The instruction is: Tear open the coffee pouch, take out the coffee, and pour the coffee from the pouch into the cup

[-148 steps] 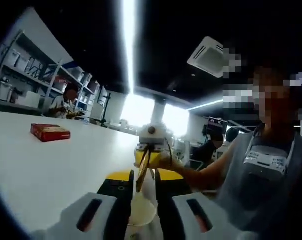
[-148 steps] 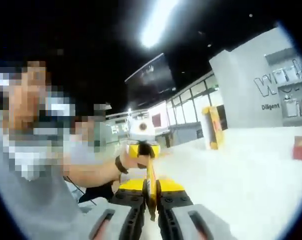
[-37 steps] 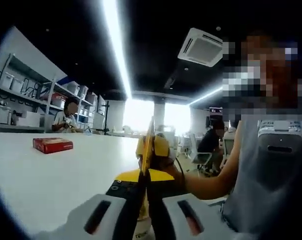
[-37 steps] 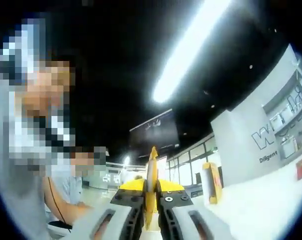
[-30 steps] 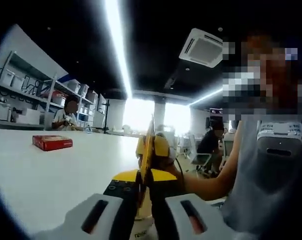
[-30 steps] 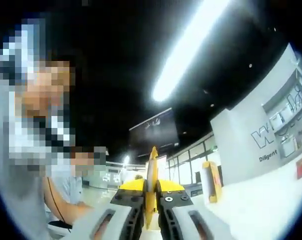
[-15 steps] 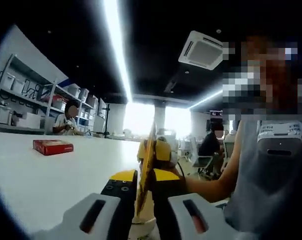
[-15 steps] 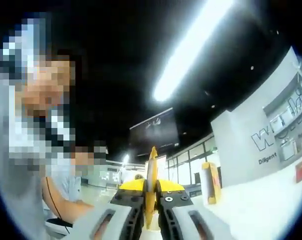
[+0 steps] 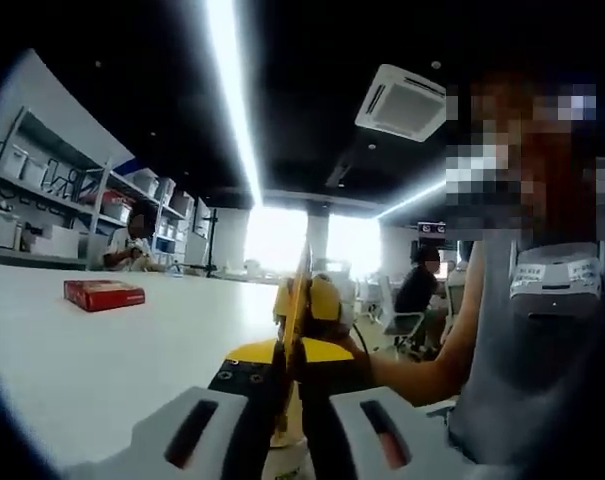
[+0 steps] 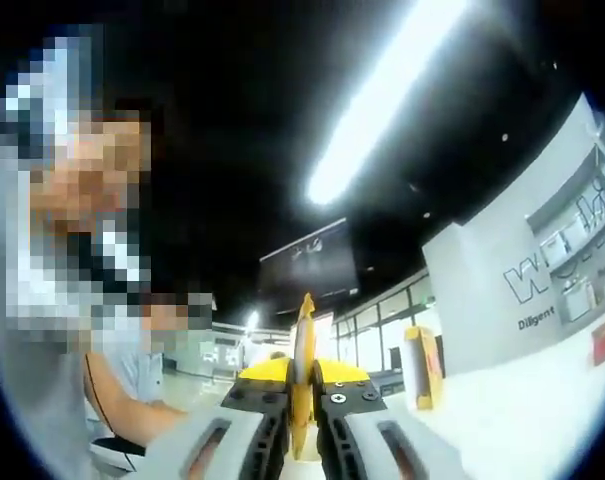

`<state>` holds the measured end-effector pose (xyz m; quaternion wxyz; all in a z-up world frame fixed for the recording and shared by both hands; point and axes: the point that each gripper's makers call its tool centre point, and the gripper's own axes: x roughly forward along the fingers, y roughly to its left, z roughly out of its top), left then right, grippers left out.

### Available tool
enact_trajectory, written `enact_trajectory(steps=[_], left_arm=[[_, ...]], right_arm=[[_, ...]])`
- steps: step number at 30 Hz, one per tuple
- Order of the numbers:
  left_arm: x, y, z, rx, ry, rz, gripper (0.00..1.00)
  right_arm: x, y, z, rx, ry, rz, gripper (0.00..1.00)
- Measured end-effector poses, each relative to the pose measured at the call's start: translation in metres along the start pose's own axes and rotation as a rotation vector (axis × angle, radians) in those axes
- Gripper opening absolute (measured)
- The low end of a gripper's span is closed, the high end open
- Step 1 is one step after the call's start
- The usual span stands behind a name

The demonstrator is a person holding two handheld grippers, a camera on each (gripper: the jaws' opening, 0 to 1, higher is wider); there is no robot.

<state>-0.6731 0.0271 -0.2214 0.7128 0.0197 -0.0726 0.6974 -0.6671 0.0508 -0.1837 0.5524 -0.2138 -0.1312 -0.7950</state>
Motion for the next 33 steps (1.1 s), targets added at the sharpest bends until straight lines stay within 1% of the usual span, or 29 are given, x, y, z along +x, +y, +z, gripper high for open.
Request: enact_trajectory(steps=[2, 4, 7, 8, 9, 10, 12, 13, 18, 19, 21, 23, 25, 27, 29, 31, 33], left_arm=[[-0.001, -0.001, -0.001, 0.008, 0.003, -0.001, 0.06], [-0.001, 0.000, -0.001, 0.013, 0.000, 0.003, 0.06], [0.000, 0.003, 0.000, -0.024, -0.013, 0.006, 0.13], [-0.001, 0.002, -0.002, -0.050, 0.003, 0.000, 0.13], [-0.001, 0.002, -0.002, -0.045, 0.005, 0.000, 0.12], [-0.002, 0.002, -0.001, -0.024, -0.007, 0.003, 0.12], [-0.002, 0.001, -0.001, -0.015, -0.004, -0.001, 0.07], [-0.002, 0.001, 0.000, 0.024, -0.006, 0.002, 0.06], [-0.004, 0.000, 0.001, 0.012, -0.006, 0.000, 0.05], [-0.004, -0.001, 0.001, 0.002, -0.009, -0.002, 0.06], [-0.005, -0.001, 0.003, -0.022, -0.015, -0.002, 0.12], [-0.007, -0.003, 0.004, -0.040, -0.015, -0.011, 0.13], [-0.007, -0.004, 0.005, -0.033, -0.017, -0.012, 0.13], [-0.007, -0.003, 0.004, -0.019, -0.012, -0.006, 0.11], [-0.008, -0.004, 0.004, -0.015, -0.010, -0.007, 0.11], [-0.008, -0.005, 0.005, -0.022, -0.012, -0.009, 0.14], [-0.006, -0.010, 0.005, -0.002, -0.013, -0.004, 0.13]], right_arm=[[0.001, 0.001, -0.001, -0.004, 0.006, 0.003, 0.09], [0.001, 0.000, -0.002, -0.006, 0.008, 0.000, 0.09], [0.000, -0.001, 0.000, 0.000, -0.002, -0.004, 0.09], [0.000, -0.001, 0.000, -0.003, -0.002, -0.007, 0.09], [0.000, -0.001, -0.001, -0.005, -0.001, -0.007, 0.09], [0.000, 0.000, 0.000, -0.011, -0.003, -0.005, 0.09], [0.000, 0.000, -0.001, -0.017, -0.002, -0.006, 0.09], [0.000, -0.001, -0.001, -0.023, 0.001, -0.008, 0.09], [0.003, 0.000, -0.001, -0.026, 0.004, -0.009, 0.09], [0.003, 0.001, 0.000, -0.019, -0.001, -0.009, 0.09], [0.003, 0.001, 0.000, -0.010, -0.005, -0.010, 0.08], [0.004, 0.000, 0.000, 0.005, -0.004, -0.008, 0.08], [0.005, 0.001, 0.000, 0.008, -0.003, -0.006, 0.08], [0.006, 0.002, -0.001, 0.008, 0.000, -0.007, 0.08], [0.007, 0.003, -0.001, 0.002, 0.003, -0.006, 0.08], [0.009, 0.005, -0.001, -0.003, 0.003, -0.006, 0.08], [0.010, 0.006, -0.002, -0.005, 0.009, -0.007, 0.08]])
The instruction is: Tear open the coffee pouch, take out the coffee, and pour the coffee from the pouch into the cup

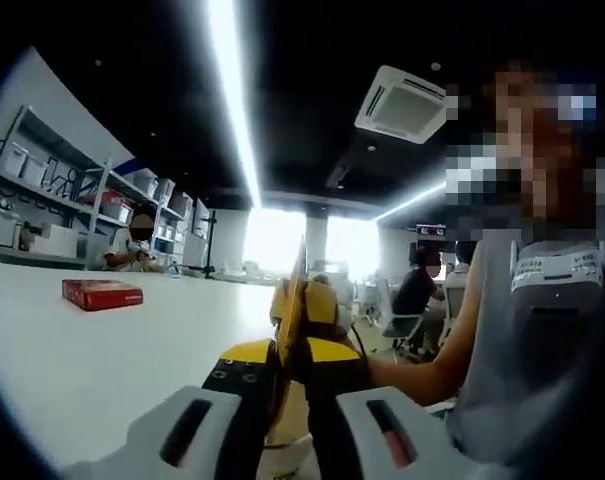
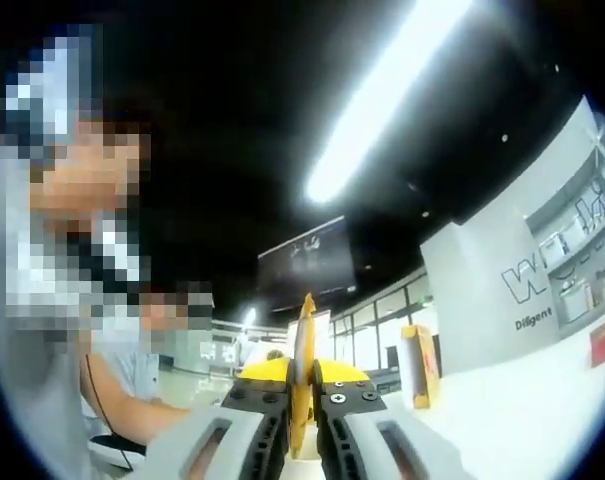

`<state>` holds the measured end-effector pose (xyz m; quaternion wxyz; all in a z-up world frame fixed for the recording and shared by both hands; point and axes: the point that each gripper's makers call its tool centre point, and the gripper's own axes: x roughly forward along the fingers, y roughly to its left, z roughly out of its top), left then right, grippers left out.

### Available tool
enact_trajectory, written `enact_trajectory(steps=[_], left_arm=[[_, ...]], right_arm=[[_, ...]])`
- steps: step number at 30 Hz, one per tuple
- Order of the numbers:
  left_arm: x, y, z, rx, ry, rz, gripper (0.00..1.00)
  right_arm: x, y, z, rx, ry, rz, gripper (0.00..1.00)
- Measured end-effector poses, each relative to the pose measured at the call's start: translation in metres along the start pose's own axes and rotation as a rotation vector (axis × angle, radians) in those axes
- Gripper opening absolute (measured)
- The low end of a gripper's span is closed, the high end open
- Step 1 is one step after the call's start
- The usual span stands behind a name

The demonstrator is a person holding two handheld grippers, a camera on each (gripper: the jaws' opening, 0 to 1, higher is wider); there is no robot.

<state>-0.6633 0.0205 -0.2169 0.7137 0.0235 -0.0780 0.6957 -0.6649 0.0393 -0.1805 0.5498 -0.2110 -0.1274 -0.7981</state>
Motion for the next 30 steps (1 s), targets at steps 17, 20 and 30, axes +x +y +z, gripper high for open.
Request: enact_trajectory(steps=[17, 20, 30], left_arm=[[0.0038, -0.0047, -0.0019, 0.011, 0.006, 0.003, 0.09], [0.0036, -0.0042, -0.0022, 0.035, 0.013, -0.002, 0.06], [0.0065, -0.0030, -0.0016, 0.017, -0.001, 0.001, 0.08]], right_arm=[[-0.0038, -0.0006, -0.0005, -0.011, 0.016, -0.001, 0.08], [-0.0034, 0.0003, -0.0014, -0.010, 0.019, 0.003, 0.08], [-0.0072, -0.0060, -0.0007, 0.001, 0.014, -0.008, 0.08]])
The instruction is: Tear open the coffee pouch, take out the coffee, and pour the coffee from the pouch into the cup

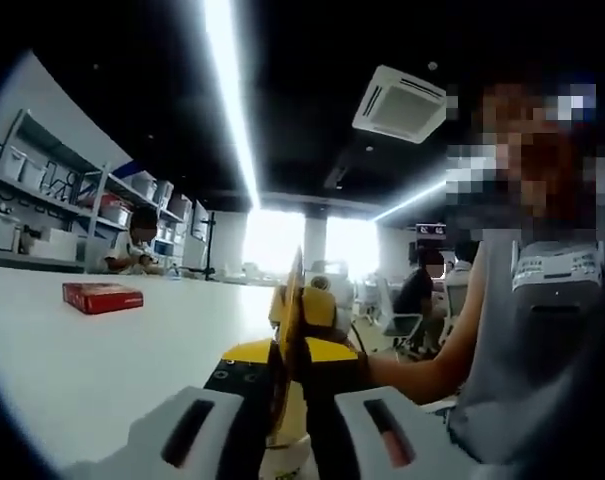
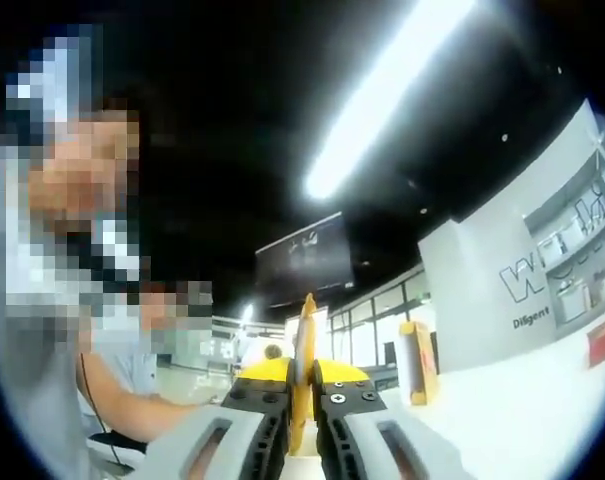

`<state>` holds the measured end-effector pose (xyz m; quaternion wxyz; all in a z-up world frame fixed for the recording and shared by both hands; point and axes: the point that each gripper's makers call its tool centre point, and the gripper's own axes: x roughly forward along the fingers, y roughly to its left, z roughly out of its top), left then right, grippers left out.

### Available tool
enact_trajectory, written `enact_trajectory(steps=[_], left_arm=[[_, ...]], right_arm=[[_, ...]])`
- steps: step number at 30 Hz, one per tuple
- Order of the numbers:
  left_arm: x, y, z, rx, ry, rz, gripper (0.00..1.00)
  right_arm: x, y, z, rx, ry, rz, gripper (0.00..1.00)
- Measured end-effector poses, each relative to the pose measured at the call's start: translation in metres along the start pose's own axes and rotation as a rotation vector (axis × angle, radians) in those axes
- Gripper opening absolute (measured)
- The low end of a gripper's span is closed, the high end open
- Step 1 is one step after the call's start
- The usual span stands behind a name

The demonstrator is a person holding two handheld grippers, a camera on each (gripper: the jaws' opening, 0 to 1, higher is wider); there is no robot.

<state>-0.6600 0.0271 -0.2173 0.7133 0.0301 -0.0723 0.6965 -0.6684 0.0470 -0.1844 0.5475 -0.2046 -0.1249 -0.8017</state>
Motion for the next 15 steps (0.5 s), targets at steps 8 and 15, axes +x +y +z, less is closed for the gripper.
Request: enact_trajectory(steps=[8, 15], left_arm=[[-0.006, 0.010, 0.001, 0.013, 0.003, 0.006, 0.05], [-0.006, 0.011, 0.002, -0.020, -0.010, -0.005, 0.16]], right_arm=[[0.000, 0.001, -0.002, -0.008, 0.005, -0.001, 0.08], [-0.002, -0.001, 0.001, -0.004, -0.008, -0.003, 0.08]])
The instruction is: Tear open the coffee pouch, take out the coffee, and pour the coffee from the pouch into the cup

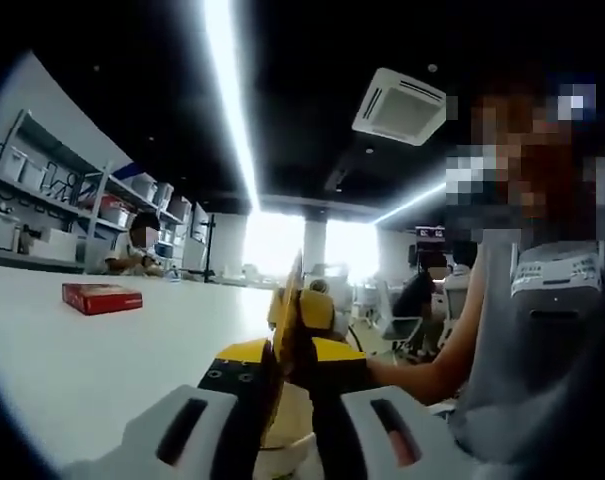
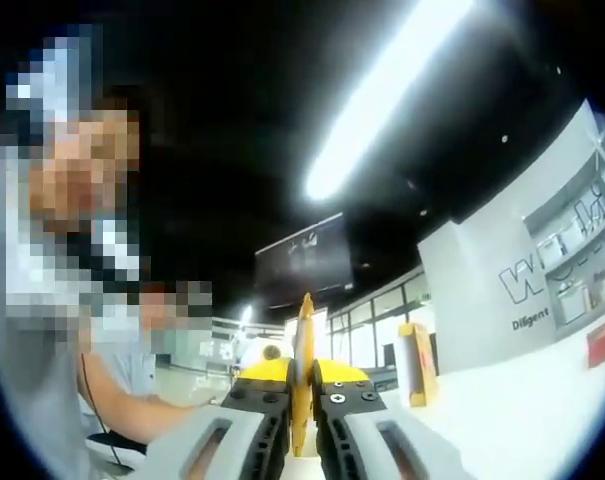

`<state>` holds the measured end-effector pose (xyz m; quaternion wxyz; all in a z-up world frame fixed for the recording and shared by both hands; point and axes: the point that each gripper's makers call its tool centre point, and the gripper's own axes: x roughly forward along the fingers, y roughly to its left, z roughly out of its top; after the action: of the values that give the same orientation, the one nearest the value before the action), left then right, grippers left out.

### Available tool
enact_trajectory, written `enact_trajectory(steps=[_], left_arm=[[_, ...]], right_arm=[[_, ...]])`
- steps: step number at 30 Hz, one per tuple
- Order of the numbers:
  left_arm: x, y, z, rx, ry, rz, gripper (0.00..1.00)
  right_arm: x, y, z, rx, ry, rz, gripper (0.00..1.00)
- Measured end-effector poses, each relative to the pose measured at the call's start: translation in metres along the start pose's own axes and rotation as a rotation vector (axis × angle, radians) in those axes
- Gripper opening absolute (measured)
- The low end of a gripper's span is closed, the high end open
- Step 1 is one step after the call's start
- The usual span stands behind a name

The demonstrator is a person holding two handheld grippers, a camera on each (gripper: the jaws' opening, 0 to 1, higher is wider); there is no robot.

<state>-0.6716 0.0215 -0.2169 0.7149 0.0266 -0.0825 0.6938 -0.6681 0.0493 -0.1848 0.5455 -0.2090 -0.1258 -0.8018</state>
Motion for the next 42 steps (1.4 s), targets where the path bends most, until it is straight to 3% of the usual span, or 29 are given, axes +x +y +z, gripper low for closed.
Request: enact_trajectory(steps=[4, 14, 25, 34, 38, 42], left_arm=[[-0.001, 0.003, -0.001, 0.013, 0.005, 0.012, 0.12], [0.002, 0.002, -0.003, 0.011, 0.013, 0.009, 0.15], [0.002, 0.004, -0.004, 0.024, 0.028, 0.020, 0.08], [0.001, 0.004, -0.001, 0.021, 0.023, 0.025, 0.06], [0.003, 0.002, -0.001, -0.001, 0.018, 0.017, 0.20], [0.004, 0.000, -0.003, 0.022, 0.027, 0.018, 0.13]], right_arm=[[0.001, 0.000, 0.003, 0.029, -0.006, 0.016, 0.08], [0.018, -0.002, 0.008, 0.004, 0.117, 0.076, 0.08], [0.043, 0.004, 0.006, -0.044, 0.330, 0.171, 0.08], [0.046, 0.006, 0.006, -0.053, 0.369, 0.175, 0.08], [0.046, 0.007, 0.007, -0.065, 0.382, 0.173, 0.08], [0.046, 0.010, 0.009, -0.067, 0.382, 0.178, 0.08]])
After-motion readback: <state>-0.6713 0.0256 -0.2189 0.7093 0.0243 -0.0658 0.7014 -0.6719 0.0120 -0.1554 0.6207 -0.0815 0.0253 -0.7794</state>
